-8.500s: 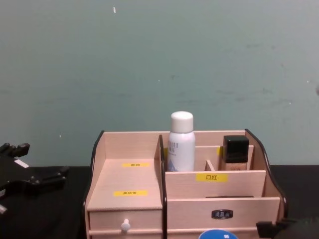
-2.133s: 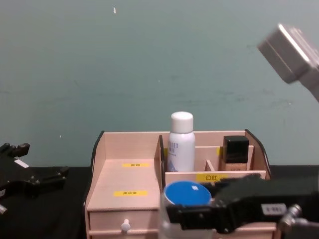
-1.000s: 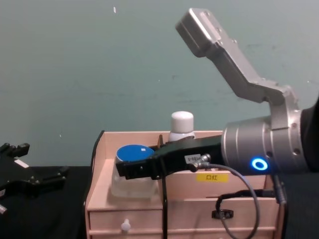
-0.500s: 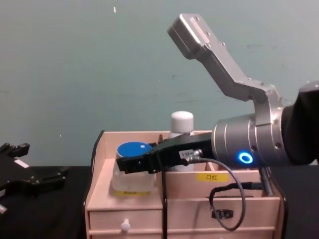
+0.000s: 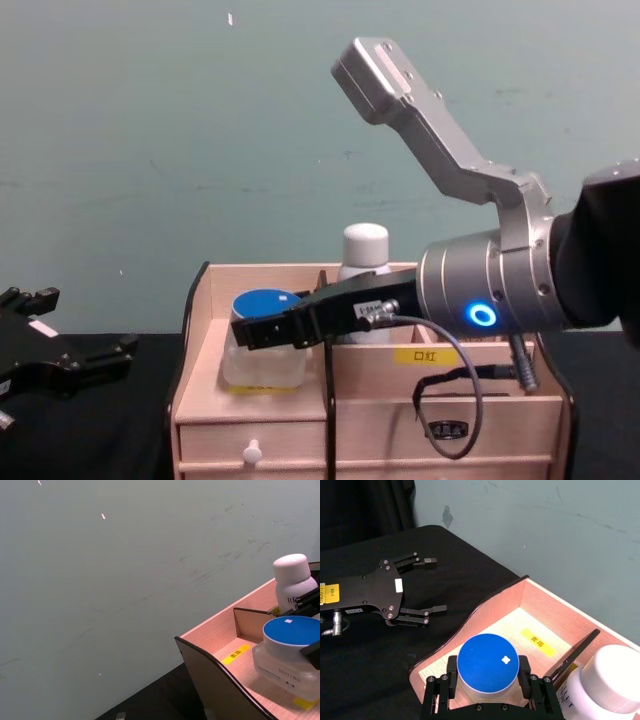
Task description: Pick up the facial cleanser and watermelon frost from the table and place them into the tiered storage box.
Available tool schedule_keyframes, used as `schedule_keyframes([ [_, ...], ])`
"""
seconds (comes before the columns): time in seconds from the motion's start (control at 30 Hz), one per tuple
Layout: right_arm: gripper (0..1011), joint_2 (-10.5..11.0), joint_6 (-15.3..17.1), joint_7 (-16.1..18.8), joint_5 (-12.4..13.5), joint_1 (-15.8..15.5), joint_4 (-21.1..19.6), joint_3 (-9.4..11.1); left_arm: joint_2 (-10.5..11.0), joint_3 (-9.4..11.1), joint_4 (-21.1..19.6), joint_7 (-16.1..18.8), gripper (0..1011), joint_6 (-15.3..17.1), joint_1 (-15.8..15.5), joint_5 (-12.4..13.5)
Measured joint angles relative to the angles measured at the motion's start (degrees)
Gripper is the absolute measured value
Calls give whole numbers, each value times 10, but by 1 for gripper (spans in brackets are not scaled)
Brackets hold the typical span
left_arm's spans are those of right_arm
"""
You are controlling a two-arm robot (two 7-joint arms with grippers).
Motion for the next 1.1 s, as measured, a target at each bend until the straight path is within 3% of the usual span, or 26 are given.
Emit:
schedule_keyframes([
  [0.5, 726, -1, 2, 1, 3, 1, 6, -1, 0, 0, 0, 0, 1009, 0, 0, 0],
  [0.63, 787, -1, 2, 1, 3, 1, 5, 0, 0, 0, 0, 0, 1010, 0, 0, 0],
  [0.73, 926, -1, -2, -1, 3, -2, 2, 1, 0, 0, 0, 0, 1010, 0, 0, 0],
  [0.87, 1002, 0, -23, -10, 3, -9, -9, 7, 0, 0, 0, 0, 1010, 0, 0, 0],
  [1.1, 1002, 7, -39, -12, 3, -19, -32, 12, 0, 0, 0, 0, 1010, 0, 0, 0],
])
